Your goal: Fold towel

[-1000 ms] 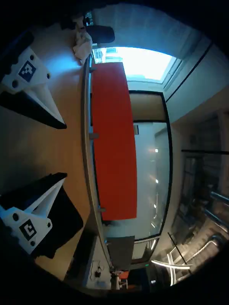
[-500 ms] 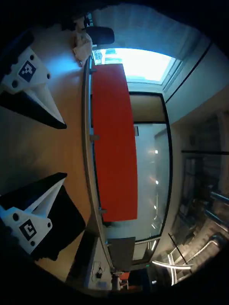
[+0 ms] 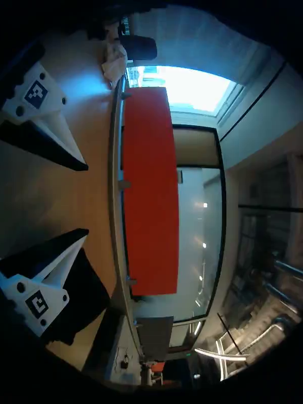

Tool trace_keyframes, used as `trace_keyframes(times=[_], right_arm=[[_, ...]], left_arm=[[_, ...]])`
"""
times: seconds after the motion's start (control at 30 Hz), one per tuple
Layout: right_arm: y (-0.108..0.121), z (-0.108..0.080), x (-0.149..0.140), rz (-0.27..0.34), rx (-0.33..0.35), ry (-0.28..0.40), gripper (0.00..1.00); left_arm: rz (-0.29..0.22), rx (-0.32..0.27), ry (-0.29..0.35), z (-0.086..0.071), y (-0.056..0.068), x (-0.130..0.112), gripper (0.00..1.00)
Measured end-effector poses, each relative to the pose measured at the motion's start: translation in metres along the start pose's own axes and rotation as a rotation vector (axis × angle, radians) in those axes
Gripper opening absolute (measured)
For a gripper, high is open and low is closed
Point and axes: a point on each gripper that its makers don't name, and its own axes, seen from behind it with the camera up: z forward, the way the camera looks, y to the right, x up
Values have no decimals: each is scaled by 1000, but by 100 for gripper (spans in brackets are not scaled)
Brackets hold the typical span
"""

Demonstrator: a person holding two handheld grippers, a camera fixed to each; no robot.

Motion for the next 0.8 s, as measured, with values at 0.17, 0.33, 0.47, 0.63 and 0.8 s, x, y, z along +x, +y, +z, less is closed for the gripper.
trace_keyframes(times=[0.17,0.33,0.47,0.63,0.8], right_arm=[[-4,1,-3,-25,2,0,88],[-3,1,-3,-28,-4,2,88],[-3,1,-2,-30,-4,2,89],[-4,1,-2,-30,-5,1,100],[-4,1,-2,-30,-5,1,100]], left_arm=[[0,0,0,0,0,0,96],[0,0,0,0,0,0,96],[1,0,0,0,0,0,96],[1,0,-1,0,0,1,96],[2,1,-1,0,0,1,97]])
